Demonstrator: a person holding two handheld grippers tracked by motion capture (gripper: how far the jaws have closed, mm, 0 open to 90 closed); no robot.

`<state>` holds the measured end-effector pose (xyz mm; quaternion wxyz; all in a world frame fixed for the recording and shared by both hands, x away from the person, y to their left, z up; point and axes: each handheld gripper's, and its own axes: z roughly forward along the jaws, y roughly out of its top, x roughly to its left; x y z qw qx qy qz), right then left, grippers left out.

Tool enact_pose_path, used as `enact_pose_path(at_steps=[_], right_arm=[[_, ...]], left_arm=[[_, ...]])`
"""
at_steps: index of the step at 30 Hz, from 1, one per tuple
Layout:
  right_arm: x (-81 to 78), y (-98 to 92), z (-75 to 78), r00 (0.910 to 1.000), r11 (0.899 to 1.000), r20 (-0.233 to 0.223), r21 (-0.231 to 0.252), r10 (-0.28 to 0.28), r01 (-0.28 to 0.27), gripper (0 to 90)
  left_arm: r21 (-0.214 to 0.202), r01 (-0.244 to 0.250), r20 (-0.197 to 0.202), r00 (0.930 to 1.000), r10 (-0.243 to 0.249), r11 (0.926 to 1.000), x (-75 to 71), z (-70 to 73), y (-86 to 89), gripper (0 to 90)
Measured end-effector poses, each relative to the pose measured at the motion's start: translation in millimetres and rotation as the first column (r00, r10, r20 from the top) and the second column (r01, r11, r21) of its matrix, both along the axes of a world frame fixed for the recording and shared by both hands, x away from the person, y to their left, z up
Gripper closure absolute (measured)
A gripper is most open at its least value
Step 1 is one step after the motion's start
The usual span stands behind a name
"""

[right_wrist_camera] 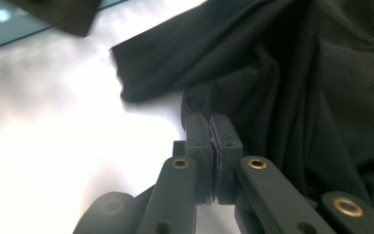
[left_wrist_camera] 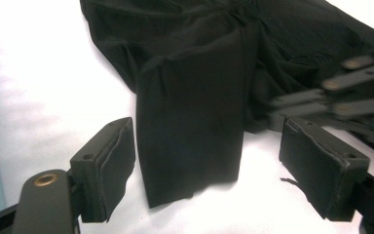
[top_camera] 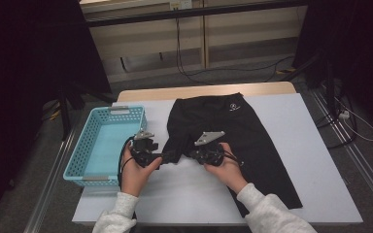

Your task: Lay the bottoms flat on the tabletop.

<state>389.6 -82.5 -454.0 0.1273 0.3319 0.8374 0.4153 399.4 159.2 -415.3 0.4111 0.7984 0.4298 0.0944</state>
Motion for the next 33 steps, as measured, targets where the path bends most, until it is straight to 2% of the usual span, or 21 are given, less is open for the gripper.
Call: enact_pose_path(at_steps=[5, 8, 10, 14, 15, 17, 19, 21, 22, 23, 24, 25, 26, 27, 28, 29, 31, 33], right_arm=[[-16.9, -18.4, 12.6, 0.9999, 0.999, -0.001, 0.042, 0.015, -0.015, 88.7], [-25.5, -27.3, 17.2, 0.9997, 0.999, 0.003, 0.047, 0.025, -0.025, 88.6], [-29.3, -31.7, 17.5, 0.9997, 0.999, 0.002, 0.048, 0.024, -0.024, 88.4], [-31.0, -39.9, 13.3, 1.0, 0.999, -0.006, 0.044, -0.006, 0.006, 87.4], [-30.2, -40.3, 11.2, 0.9999, 0.999, -0.01, 0.04, -0.014, 0.015, 87.1], [-29.3, -39.8, 7.3, 0.9996, 0.999, -0.022, 0.03, -0.019, 0.02, 84.3], [-29.2, -38.4, 3.8, 0.9993, 1.0, -0.027, 0.007, -0.026, 0.027, 75.7], [-29.8, -37.2, 3.4, 0.9997, 1.0, -0.015, -0.012, -0.021, 0.021, 68.9], [-30.2, -37.0, 4.0, 0.9997, 1.0, -0.011, -0.009, -0.02, 0.02, 65.1], [-30.7, -37.0, 5.0, 0.9997, 1.0, -0.005, -0.01, -0.024, 0.024, 62.0], [-31.1, -37.1, 5.9, 0.9996, 1.0, 0.003, -0.014, -0.028, 0.028, 61.2], [-31.4, -37.3, 7.0, 0.9996, 1.0, 0.011, -0.015, -0.028, 0.028, 60.6], [-31.6, -37.6, 8.1, 0.9994, 0.999, 0.019, -0.011, -0.031, 0.031, 59.0], [-32.0, -37.8, 9.1, 0.9992, 0.999, 0.024, -0.009, -0.032, 0.032, 58.1], [-32.6, -37.9, 10.1, 0.9992, 1.0, 0.028, -0.012, -0.029, 0.029, 57.6], [-33.1, -37.9, 11.2, 0.999, 1.0, 0.036, -0.013, -0.028, 0.028, 56.4], [-34.0, -38.0, 13.9, 0.9986, 0.999, 0.042, -0.008, -0.033, 0.033, 54.1], [-35.7, -38.6, 16.7, 0.998, 0.999, 0.054, 0.001, -0.033, 0.033, 52.0]], left_arm=[[0.011, 0.012, -0.004, 0.9999, -0.012, 0.9999, -0.8, -5.0, -0.8, 23.9], [0.011, 0.025, -0.013, 0.9996, -0.025, 0.9996, -0.9, -7.5, -1.6, 25.4], [0.024, 0.03, -0.015, 0.9995, -0.029, 0.9993, -0.8, -10.9, -2.6, 26.5], [0.043, 0.059, -0.043, 0.9974, -0.057, 0.9974, 0.1, -23.3, -7.7, 28.8], [0.059, 0.056, -0.041, 0.9977, -0.054, 0.9967, 0.7, -26.7, -9.2, 28.8], [0.088, 0.05, -0.039, 0.9981, -0.047, 0.9948, 2.4, -30.7, -10.2, 29.0], [0.094, 0.051, -0.043, 0.998, -0.047, 0.9943, 3.1, -34.9, -13.0, 33.1], [0.128, 0.056, -0.018, 0.9984, -0.054, 0.9903, 2.7, -35.9, -15.1, 37.1], [0.144, 0.052, -0.013, 0.9986, -0.05, 0.9882, 2.2, -34.7, -15.4, 46.6], [0.128, 0.054, -0.046, 0.9978, -0.049, 0.9902, 1.8, -33.0, -15.1, 58.4], [0.117, 0.061, -0.068, 0.9963, -0.054, 0.9913, 1.3, -32.4, -14.6, 65.5], [0.121, 0.058, -0.062, 0.9968, -0.051, 0.9909, 0.4, -32.7, -14.9, 69.1], [0.114, 0.053, -0.073, 0.9963, -0.045, 0.992, -0.1, -32.5, -15.6, 74.9], [0.094, 0.053, -0.106, 0.9934, -0.043, 0.9942, -0.3, -32.0, -16.5, 80.8], [0.089, 0.058, -0.12, 0.9917, -0.047, 0.9943, -1.1, -31.4, -17.7, 85.4], [0.099, 0.063, -0.113, 0.9922, -0.052, 0.9931, -2.0, -30.6, -18.9, 86.3], [0.056, 0.071, -0.139, 0.9883, -0.063, 0.9959, -3.3, -26.5, -19.9, 86.9], [0.011, 0.077, -0.132, 0.9884, -0.075, 0.997, -5.6, -17.6, -19.5, 87.1]])
